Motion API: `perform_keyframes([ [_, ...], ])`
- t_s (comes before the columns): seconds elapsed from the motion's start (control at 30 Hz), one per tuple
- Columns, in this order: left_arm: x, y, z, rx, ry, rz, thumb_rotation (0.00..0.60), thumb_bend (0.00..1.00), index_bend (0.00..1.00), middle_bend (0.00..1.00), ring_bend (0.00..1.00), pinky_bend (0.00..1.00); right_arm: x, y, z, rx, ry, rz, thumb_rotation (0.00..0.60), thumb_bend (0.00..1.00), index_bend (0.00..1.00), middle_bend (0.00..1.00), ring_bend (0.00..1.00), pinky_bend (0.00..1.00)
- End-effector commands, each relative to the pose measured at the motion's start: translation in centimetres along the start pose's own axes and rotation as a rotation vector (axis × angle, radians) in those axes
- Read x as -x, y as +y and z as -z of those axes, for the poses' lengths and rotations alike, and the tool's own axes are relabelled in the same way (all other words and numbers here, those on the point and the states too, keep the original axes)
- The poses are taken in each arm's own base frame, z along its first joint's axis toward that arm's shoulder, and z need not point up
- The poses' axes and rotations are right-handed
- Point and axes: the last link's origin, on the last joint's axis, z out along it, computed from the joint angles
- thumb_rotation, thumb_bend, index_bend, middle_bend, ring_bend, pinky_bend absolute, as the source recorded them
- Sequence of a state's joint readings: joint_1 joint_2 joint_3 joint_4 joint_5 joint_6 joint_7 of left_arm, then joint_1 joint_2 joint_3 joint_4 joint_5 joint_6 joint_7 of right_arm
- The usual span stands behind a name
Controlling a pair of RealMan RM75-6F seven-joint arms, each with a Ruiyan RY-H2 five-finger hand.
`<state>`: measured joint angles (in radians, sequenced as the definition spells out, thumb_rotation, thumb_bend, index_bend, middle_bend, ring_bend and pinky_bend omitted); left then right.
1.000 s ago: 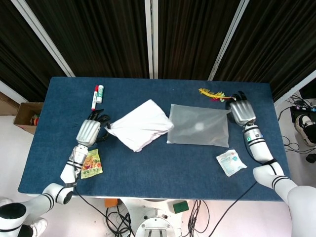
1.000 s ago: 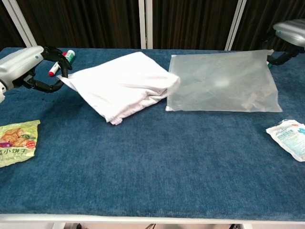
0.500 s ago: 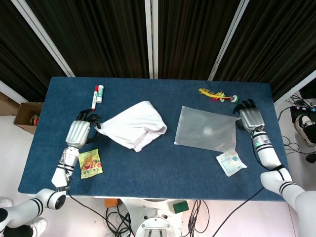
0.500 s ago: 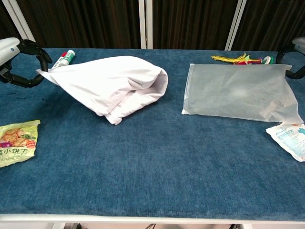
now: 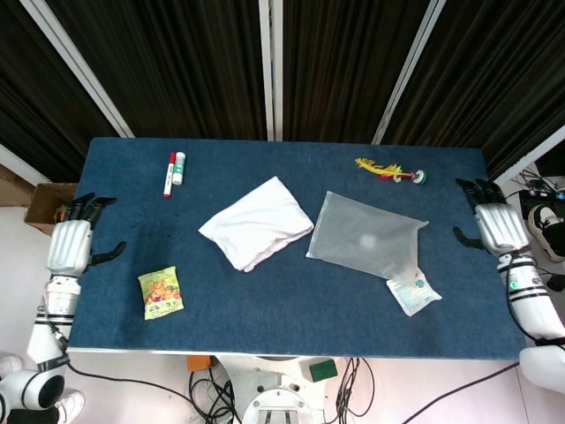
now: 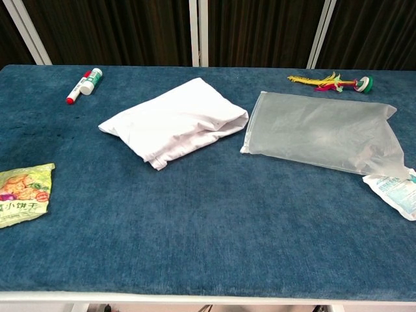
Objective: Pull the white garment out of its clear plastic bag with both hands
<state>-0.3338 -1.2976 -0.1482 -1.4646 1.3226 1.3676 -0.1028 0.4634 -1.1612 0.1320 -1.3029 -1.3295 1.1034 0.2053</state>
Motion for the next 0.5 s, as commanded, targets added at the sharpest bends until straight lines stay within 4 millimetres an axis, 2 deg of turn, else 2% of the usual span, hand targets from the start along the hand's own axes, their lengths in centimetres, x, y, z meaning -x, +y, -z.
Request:
perform_keyframes([
  [0.03, -2.3, -1.6, 3.0, -0.044, 0.018, -0.057, 0.6, 0.19, 0.21, 0.19, 0.08, 0.11, -2.1, 1.1, 4.3, -0.001, 0.072, -0.056, 0.6, 0.32, 0.01, 0.16, 0.0, 0.01],
  [0.23, -4.2, -2.4, 7.4, -0.093, 0.045, -0.103, 0.6, 0.19, 0.21, 0.19, 0.08, 0.11, -2.3, 1.8, 8.7, 0.001, 0.08, -0.071, 0.6, 0.32, 0.03, 0.18, 0.0, 0.02],
  [0.4, -4.4, -2.1, 10.1, -0.115, 0.043, -0.116, 0.6, 0.19, 0.22, 0.19, 0.08, 0.11, -1.8, 1.8, 10.7, -0.003, 0.093, -0.087, 0.6, 0.32, 0.05, 0.18, 0.0, 0.02],
  [0.5, -4.0, -2.1, 10.9, -0.121, 0.015, -0.105, 0.6, 0.19, 0.23, 0.19, 0.08, 0.11, -1.4, 1.7, 11.0, -0.011, 0.092, -0.093, 0.6, 0.32, 0.05, 0.18, 0.0, 0.02],
])
